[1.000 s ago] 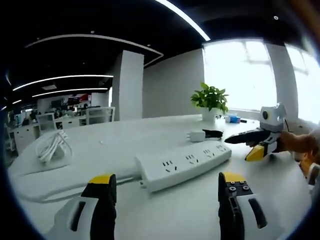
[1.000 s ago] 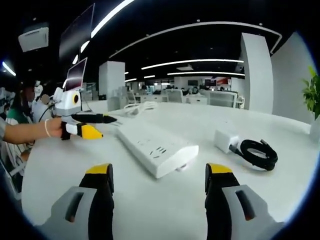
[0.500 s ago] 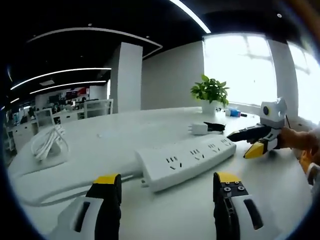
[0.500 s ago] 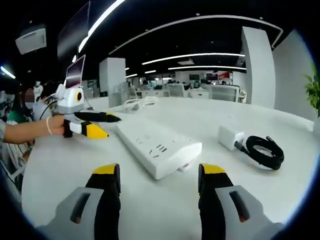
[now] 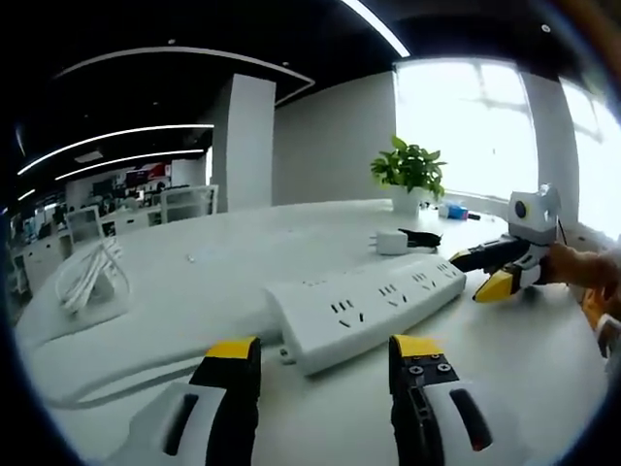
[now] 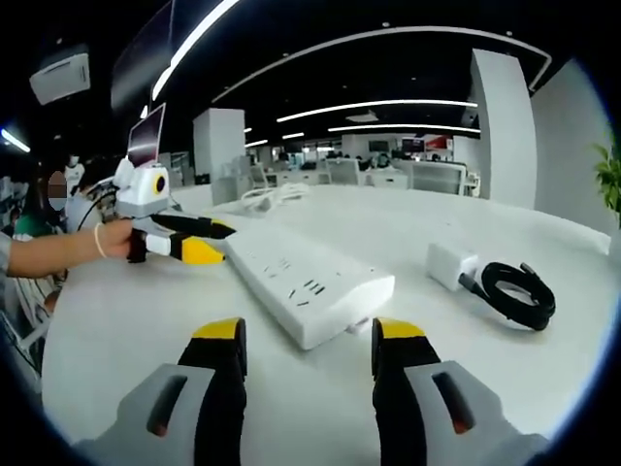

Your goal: Straighten the power strip on the desk, plug the charger into it

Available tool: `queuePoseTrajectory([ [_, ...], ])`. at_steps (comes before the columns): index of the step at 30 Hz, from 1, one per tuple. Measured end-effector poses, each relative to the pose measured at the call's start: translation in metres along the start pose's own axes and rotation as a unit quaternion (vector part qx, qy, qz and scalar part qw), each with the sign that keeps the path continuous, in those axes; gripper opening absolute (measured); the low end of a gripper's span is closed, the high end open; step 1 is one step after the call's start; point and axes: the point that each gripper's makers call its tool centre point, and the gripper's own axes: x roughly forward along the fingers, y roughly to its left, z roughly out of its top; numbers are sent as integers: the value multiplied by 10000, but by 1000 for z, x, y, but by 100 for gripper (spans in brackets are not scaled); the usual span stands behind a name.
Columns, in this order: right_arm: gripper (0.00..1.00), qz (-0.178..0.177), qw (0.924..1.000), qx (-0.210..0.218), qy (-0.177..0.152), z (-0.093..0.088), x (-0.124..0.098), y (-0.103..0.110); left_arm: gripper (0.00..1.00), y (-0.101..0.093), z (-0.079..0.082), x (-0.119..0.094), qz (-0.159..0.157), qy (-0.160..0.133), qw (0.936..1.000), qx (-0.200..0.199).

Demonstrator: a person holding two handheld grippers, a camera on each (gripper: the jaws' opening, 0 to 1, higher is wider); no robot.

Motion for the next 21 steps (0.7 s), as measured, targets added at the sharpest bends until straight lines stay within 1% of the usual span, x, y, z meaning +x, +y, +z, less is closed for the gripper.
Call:
queuePoseTrajectory([
  [6,47,7,10000,60,-20,2,3,-3,51,0,2,5,-43,37,10000,19],
  [10,45,-3,10000,-52,1,4,5,-2,47,-2,2,8,-79,77,9999,-2],
  [13,44,7,9999,-165,-6,6,6,-2,46,-2,2,10,-94,89,9999,73],
  [15,44,6,9999,-170,-3,7,7,-1,46,-3,1,10,-142,114,9998,-16],
  [21,43,4,9998,-182,87,5,10,-1,44,-4,0,11,-161,155,9997,-18],
])
